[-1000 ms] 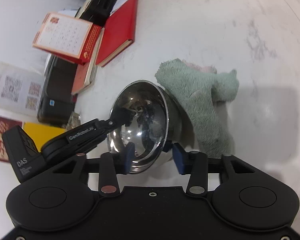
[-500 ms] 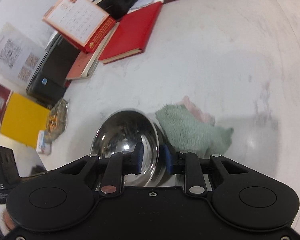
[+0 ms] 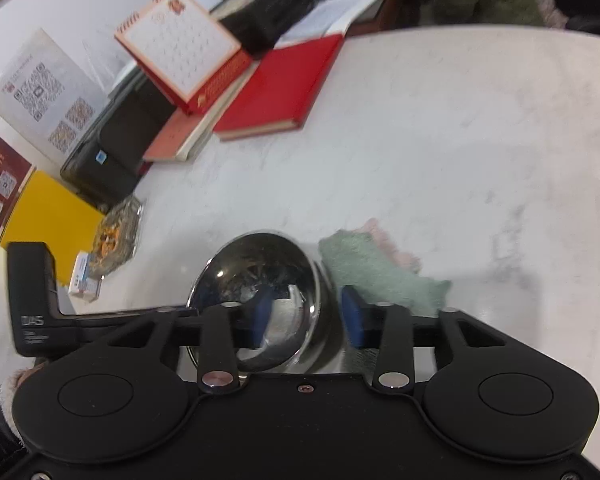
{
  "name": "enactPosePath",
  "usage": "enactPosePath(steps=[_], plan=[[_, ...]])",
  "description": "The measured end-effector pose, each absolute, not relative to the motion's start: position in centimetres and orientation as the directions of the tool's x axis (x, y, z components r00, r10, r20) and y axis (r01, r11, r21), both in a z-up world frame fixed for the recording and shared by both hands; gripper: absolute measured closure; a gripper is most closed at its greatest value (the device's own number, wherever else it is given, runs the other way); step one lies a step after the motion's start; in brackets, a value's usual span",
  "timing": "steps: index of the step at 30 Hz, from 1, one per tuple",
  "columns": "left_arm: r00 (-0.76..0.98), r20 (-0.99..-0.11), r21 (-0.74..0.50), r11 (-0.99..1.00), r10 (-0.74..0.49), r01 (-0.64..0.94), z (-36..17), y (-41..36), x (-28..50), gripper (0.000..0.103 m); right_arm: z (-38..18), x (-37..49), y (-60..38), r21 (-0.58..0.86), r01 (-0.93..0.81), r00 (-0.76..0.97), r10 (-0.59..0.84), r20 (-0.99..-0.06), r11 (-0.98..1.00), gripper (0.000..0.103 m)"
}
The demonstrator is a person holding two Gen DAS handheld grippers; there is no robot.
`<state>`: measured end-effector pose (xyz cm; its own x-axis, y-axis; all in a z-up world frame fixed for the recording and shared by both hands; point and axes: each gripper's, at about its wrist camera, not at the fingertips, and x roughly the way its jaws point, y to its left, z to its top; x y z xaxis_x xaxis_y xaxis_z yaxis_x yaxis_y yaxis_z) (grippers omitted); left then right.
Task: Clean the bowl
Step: 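Pull the right gripper with the green cloth back from the bowl, then press the green cloth against the bowl's outer wall with the right gripper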
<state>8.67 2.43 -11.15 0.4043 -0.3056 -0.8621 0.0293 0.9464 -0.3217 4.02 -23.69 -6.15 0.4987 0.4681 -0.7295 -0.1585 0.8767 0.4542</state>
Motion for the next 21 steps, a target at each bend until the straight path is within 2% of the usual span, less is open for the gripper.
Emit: enactPosePath(steps=[4, 11, 13, 16, 19, 21], plan=[[0.409, -0.852, -0.356, 0.935, -0.326, 0.003, -11.5, 2.9, 8.5, 0.075, -7.8, 5.2, -25.3, 0.478, -0.076, 0.479, 0.453, -0.752, 0.875, 0.060], [0.407, -0.865, -0.313, 0.950, -0.292, 0.018, -11.3, 1.8, 8.8, 0.073, -10.6, 8.2, -25.1, 0.498, -0.042, 0.463, 0.458, -0.759, 0.866, 0.060], [0.412, -0.865, -0.309, 0.951, -0.287, 0.013, -11.3, 1.7, 8.7, 0.073, -11.5, 8.2, -24.4, 0.480, -0.052, 0.437, 0.452, -0.777, 0.876, 0.066], [0.415, -0.862, -0.317, 0.948, -0.291, 0.008, -11.5, 1.9, 8.6, 0.073, -12.1, 7.6, -24.5, 0.516, -0.041, 0.414, 0.484, -0.771, 0.856, 0.081], [0.414, -0.860, -0.325, 0.946, -0.298, 0.005, -11.4, 2.0, 8.5, 0.074, -12.0, 7.3, -25.2, 0.558, -0.012, 0.413, 0.513, -0.753, 0.830, 0.086], [0.415, -0.858, -0.330, 0.944, -0.302, 0.005, -11.4, 2.1, 8.6, 0.074, -11.3, 7.1, -25.9, 0.591, 0.009, 0.430, 0.531, -0.730, 0.806, 0.086]])
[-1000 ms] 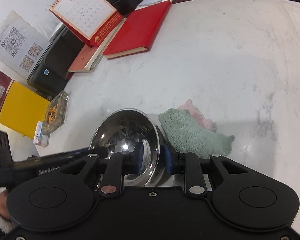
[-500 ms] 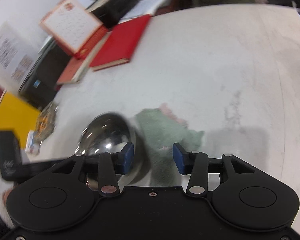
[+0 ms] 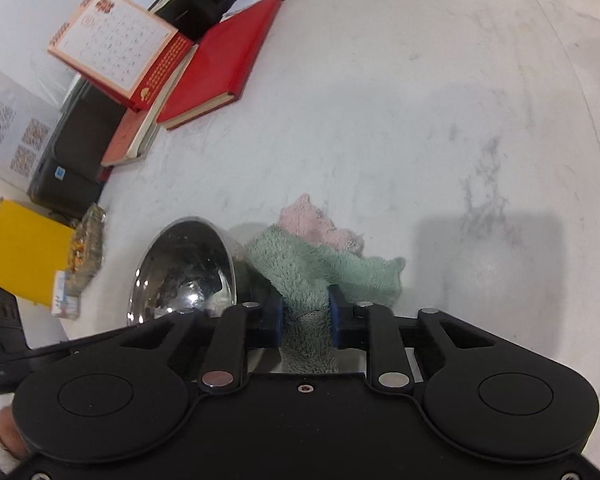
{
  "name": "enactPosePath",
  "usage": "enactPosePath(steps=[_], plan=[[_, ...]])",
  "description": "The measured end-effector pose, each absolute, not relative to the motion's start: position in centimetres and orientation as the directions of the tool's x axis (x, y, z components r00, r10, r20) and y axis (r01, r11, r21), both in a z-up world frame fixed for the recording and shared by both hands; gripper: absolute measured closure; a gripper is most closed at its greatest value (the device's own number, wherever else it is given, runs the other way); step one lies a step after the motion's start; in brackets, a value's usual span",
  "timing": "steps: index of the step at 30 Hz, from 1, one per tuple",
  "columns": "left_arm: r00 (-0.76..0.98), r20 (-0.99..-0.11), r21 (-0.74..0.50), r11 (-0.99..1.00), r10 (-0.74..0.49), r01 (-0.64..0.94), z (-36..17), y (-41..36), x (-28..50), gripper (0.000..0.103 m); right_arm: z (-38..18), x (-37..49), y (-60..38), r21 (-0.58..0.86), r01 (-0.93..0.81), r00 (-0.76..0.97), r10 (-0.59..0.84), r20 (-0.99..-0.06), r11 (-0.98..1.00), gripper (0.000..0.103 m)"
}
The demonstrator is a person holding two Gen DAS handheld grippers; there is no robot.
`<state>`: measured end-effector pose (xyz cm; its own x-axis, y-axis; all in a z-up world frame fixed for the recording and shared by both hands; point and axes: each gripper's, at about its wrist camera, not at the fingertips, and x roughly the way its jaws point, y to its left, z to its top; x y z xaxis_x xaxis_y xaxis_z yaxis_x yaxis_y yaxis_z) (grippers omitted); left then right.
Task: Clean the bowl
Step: 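Press the green cloth against the bowl's outer wall with the right gripper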
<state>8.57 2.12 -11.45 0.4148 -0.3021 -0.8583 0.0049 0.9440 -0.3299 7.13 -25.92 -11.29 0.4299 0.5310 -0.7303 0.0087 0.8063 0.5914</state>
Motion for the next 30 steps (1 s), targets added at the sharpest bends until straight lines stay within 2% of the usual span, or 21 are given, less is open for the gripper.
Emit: enactPosePath(steps=[7, 12, 19, 24, 30], plan=[[0.409, -0.858, -0.334, 0.942, -0.311, 0.016, -11.3, 2.2, 8.7, 0.075, -6.8, 6.9, -26.1, 0.712, -0.042, 0.506, 0.630, -0.589, 0.700, 0.086], [0.407, -0.859, -0.331, 0.943, -0.312, 0.025, -11.3, 2.2, 8.8, 0.075, -8.2, 8.5, -24.6, 0.689, -0.049, 0.484, 0.621, -0.617, 0.723, 0.086], [0.404, -0.866, -0.316, 0.949, -0.295, 0.016, -11.3, 1.9, 8.9, 0.075, -10.4, 9.9, -25.1, 0.751, 0.002, 0.461, 0.666, -0.587, 0.660, 0.086], [0.409, -0.864, -0.323, 0.946, -0.295, 0.000, -11.4, 2.0, 9.2, 0.076, -11.3, 7.5, -26.3, 0.761, 0.054, 0.414, 0.679, -0.606, 0.646, 0.086], [0.409, -0.866, -0.317, 0.948, -0.288, -0.002, -11.3, 1.9, 9.0, 0.075, -10.9, 9.2, -26.2, 0.770, 0.036, 0.426, 0.687, -0.589, 0.638, 0.086]])
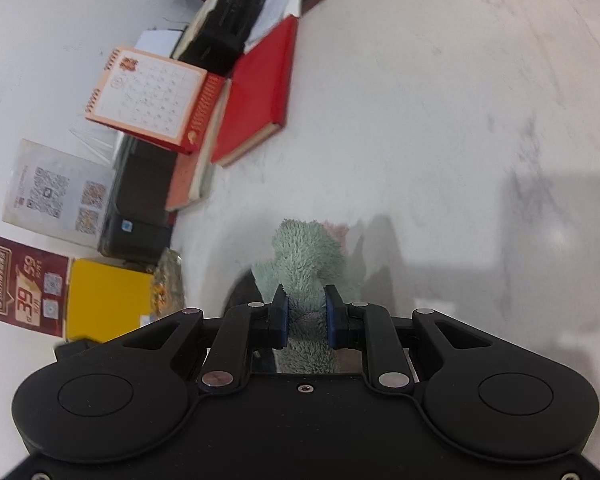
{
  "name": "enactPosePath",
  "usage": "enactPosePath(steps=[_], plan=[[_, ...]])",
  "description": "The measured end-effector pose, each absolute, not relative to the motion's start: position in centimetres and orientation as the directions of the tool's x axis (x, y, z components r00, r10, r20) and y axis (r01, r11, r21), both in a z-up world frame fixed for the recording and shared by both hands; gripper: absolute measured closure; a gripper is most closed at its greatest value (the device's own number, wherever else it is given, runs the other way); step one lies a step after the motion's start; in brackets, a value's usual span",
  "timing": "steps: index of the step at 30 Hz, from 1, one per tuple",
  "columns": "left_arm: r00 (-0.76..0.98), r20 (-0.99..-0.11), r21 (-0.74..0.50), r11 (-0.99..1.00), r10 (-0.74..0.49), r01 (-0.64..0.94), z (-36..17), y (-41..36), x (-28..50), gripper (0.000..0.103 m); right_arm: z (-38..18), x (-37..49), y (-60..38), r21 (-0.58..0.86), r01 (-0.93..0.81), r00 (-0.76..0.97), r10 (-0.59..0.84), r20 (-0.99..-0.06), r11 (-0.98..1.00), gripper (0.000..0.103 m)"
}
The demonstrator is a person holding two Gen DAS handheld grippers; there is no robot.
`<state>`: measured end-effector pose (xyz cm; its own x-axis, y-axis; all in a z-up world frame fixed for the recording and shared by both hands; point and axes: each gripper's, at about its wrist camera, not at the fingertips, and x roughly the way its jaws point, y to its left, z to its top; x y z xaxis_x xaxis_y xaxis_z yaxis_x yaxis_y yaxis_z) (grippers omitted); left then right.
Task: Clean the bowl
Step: 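Press the green cloth against the bowl's outer wall with the right gripper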
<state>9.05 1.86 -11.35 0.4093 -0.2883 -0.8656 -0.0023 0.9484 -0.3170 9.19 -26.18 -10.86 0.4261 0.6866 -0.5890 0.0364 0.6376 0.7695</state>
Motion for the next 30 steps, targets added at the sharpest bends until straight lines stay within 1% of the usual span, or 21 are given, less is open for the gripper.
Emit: enactPosePath(steps=[3, 7, 16, 21, 23, 25, 30], plan=[[0.412, -0.866, -0.313, 0.950, -0.283, -0.005, -11.3, 1.8, 9.0, 0.075, -10.8, 10.4, -25.4, 0.761, 0.018, 0.416, 0.688, -0.595, 0.648, 0.086], [0.421, -0.862, -0.316, 0.949, -0.281, -0.015, -11.3, 1.8, 8.9, 0.075, -10.3, 9.8, -25.2, 0.754, 0.008, 0.415, 0.684, -0.600, 0.657, 0.086], [0.423, -0.859, -0.320, 0.947, -0.287, -0.006, -11.5, 2.0, 8.8, 0.075, -8.5, 10.5, -26.7, 0.728, 0.007, 0.478, 0.637, -0.604, 0.685, 0.086], [0.427, -0.857, -0.319, 0.948, -0.288, -0.001, -11.5, 2.0, 8.7, 0.076, -9.3, 10.8, -25.3, 0.706, 0.002, 0.451, 0.630, -0.632, 0.708, 0.086], [0.431, -0.855, -0.321, 0.947, -0.289, -0.002, -11.5, 2.0, 8.6, 0.076, -9.5, 10.4, -25.1, 0.707, 0.004, 0.444, 0.632, -0.635, 0.707, 0.086], [0.432, -0.855, -0.321, 0.947, -0.288, -0.003, -11.5, 2.0, 8.5, 0.076, -9.6, 10.0, -25.0, 0.709, 0.007, 0.441, 0.634, -0.635, 0.705, 0.083], [0.435, -0.854, -0.320, 0.947, -0.287, -0.004, -11.4, 1.9, 8.5, 0.075, -9.6, 9.9, -25.2, 0.707, 0.011, 0.433, 0.634, -0.640, 0.707, 0.083]])
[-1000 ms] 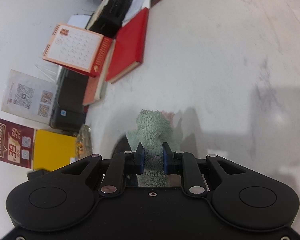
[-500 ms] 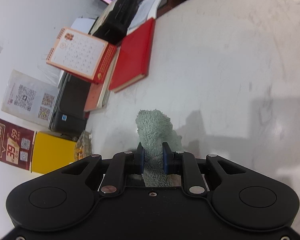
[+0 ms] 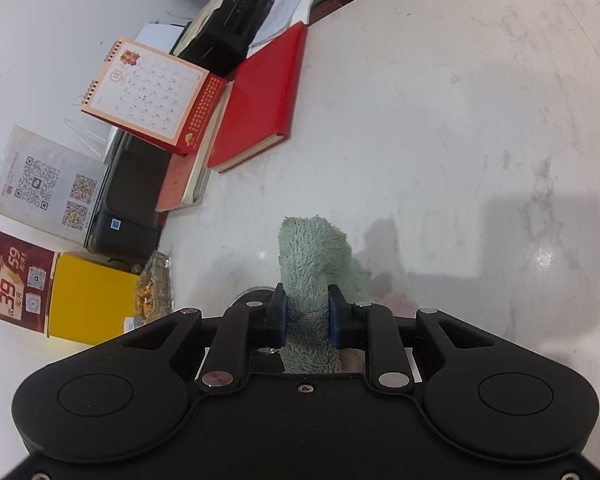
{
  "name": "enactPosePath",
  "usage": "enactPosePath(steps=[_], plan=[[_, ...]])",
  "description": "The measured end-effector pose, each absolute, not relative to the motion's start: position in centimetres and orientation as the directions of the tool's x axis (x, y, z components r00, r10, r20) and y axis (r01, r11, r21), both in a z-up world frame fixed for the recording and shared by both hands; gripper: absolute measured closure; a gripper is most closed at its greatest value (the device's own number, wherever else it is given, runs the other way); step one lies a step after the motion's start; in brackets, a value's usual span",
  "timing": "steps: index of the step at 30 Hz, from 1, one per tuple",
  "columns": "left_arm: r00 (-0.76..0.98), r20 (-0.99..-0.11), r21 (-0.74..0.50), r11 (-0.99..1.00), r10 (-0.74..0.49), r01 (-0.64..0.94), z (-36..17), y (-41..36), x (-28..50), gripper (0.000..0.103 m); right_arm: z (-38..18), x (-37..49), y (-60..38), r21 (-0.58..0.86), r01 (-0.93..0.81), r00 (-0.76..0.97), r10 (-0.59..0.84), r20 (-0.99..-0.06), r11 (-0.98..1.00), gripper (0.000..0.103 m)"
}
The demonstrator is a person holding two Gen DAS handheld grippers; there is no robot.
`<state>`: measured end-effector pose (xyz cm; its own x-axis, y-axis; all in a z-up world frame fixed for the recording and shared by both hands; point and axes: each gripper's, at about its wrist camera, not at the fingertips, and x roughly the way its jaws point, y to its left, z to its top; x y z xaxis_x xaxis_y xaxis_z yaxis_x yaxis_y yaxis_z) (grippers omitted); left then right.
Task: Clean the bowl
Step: 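Press the green cloth against the bowl's outer wall with the right gripper, then rub the cloth along the bowl's outer wall with the right gripper while the left holds the rim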
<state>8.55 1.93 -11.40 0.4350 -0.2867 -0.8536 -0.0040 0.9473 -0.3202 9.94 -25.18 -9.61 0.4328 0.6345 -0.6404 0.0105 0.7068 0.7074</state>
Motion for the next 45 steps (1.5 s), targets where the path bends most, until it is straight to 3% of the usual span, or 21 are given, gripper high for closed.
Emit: enactPosePath(steps=[4, 18, 21, 22, 33, 37, 45], plan=[[0.438, -0.853, -0.320, 0.947, -0.283, -0.010, -11.4, 1.9, 8.5, 0.075, -10.0, 10.3, -24.7, 0.716, 0.013, 0.408, 0.650, -0.641, 0.698, 0.079], [0.440, -0.850, -0.326, 0.945, -0.289, -0.010, -11.4, 2.1, 8.5, 0.076, -9.6, 9.8, -24.6, 0.703, 0.022, 0.400, 0.639, -0.657, 0.710, 0.078], [0.440, -0.850, -0.327, 0.945, -0.290, -0.011, -11.4, 2.1, 8.5, 0.076, -9.4, 9.4, -24.4, 0.706, 0.029, 0.399, 0.639, -0.657, 0.708, 0.064], [0.441, -0.850, -0.328, 0.945, -0.290, -0.011, -11.4, 2.1, 8.5, 0.076, -9.3, 9.0, -24.4, 0.708, 0.033, 0.401, 0.639, -0.656, 0.706, 0.064], [0.443, -0.846, -0.333, 0.943, -0.296, -0.008, -11.5, 2.2, 8.5, 0.076, -10.0, 8.4, -24.3, 0.719, 0.078, 0.407, 0.637, -0.655, 0.690, 0.064], [0.440, -0.848, -0.333, 0.943, -0.294, -0.012, -11.5, 2.2, 8.5, 0.076, -10.5, 9.1, -24.2, 0.710, 0.068, 0.396, 0.634, -0.664, 0.701, 0.072], [0.429, -0.851, -0.335, 0.942, -0.302, -0.003, -11.4, 2.3, 8.7, 0.077, -10.9, 6.9, -24.7, 0.725, 0.069, 0.360, 0.661, -0.659, 0.685, 0.073]])
